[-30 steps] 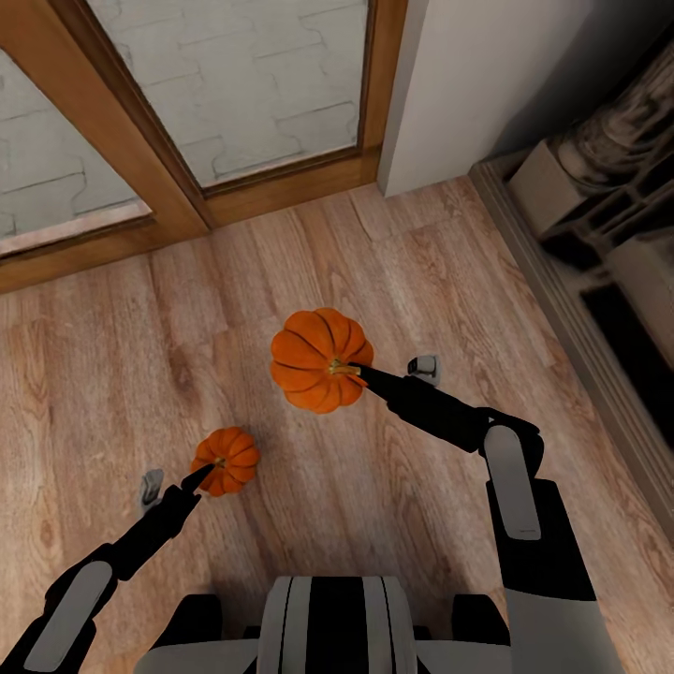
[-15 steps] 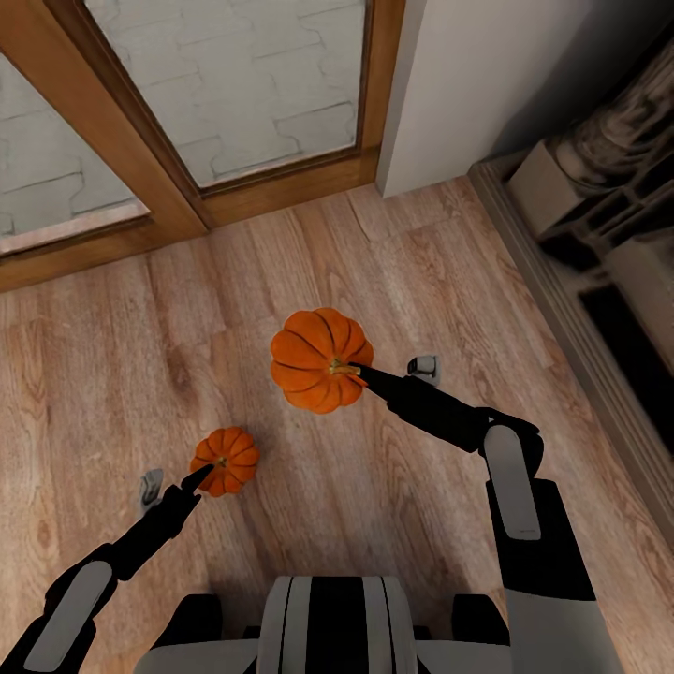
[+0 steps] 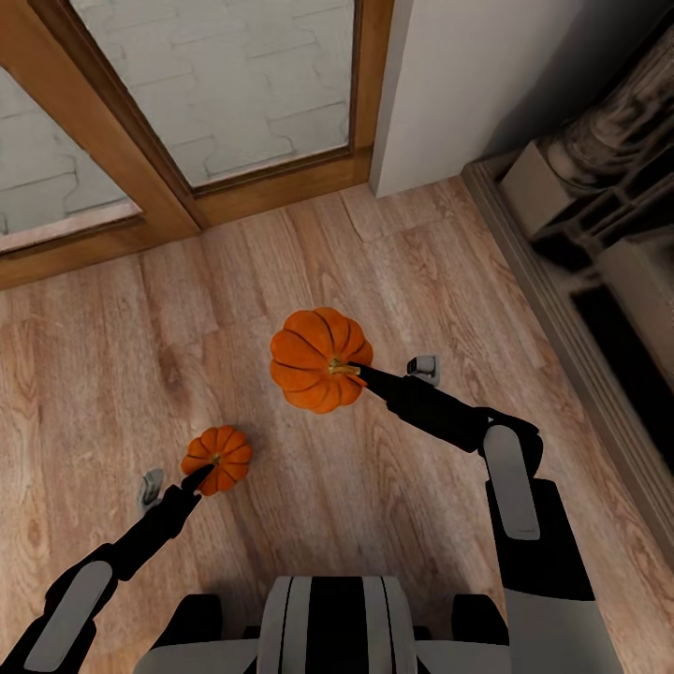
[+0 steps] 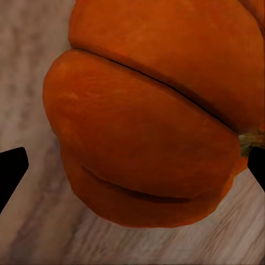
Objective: Place each of the two pumpkins and all three candles from the living room inside a cabinet in the living room (use any cabinet), then make sure every cabinet is closed, and position the cauldron so it is next to a table in the living room.
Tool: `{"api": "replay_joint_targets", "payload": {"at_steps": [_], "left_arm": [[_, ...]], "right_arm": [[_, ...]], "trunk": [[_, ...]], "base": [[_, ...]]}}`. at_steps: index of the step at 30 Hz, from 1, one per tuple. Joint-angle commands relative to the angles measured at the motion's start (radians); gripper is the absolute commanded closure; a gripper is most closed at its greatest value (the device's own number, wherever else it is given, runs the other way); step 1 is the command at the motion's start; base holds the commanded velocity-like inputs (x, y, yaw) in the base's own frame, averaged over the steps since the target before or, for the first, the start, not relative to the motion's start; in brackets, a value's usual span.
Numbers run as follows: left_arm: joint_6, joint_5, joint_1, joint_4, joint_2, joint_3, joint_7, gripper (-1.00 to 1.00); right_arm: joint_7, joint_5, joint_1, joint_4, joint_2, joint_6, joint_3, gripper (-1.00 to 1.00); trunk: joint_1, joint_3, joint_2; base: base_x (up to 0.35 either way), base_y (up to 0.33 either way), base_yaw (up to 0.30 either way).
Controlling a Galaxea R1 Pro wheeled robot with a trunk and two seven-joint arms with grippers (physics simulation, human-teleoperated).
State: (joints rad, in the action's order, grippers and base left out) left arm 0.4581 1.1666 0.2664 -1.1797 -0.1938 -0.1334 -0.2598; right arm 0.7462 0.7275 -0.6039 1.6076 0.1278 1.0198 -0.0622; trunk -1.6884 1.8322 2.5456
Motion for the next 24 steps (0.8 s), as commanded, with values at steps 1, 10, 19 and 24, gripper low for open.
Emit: {"api": "replay_joint_targets", "payload": {"at_steps": [1, 10, 19, 24], "left_arm": [[0.008, 0.007, 0.000, 0.000, 0.000, -0.002, -0.001, -1.00], [0.008, 0.005, 0.000, 0.000, 0.000, -0.002, -0.001, -1.00], [0.008, 0.004, 0.000, 0.000, 0.000, -0.002, -0.001, 1.00], [0.008, 0.004, 0.000, -0.001, 0.000, -0.002, -0.002, 1.00]], "right_arm": [[0.007, -0.003, -0.001, 0.000, 0.001, 0.005, -0.002, 1.00], [0.007, -0.003, -0.001, 0.000, 0.001, 0.005, -0.001, 1.00], [0.007, -0.004, -0.001, 0.000, 0.001, 0.005, 0.005, 1.00], [0.007, -0.005, -0.001, 0.000, 0.002, 0.005, 0.011, 1.00]], "trunk": [[0.000, 0.000, 0.000], [0.000, 0.000, 0.000], [0.000, 0.000, 0.000], [0.000, 0.000, 0.000]], "base": [[0.000, -0.003, 0.000], [0.000, -0.017, 0.000], [0.000, -0.001, 0.000], [0.000, 0.000, 0.000]]}}
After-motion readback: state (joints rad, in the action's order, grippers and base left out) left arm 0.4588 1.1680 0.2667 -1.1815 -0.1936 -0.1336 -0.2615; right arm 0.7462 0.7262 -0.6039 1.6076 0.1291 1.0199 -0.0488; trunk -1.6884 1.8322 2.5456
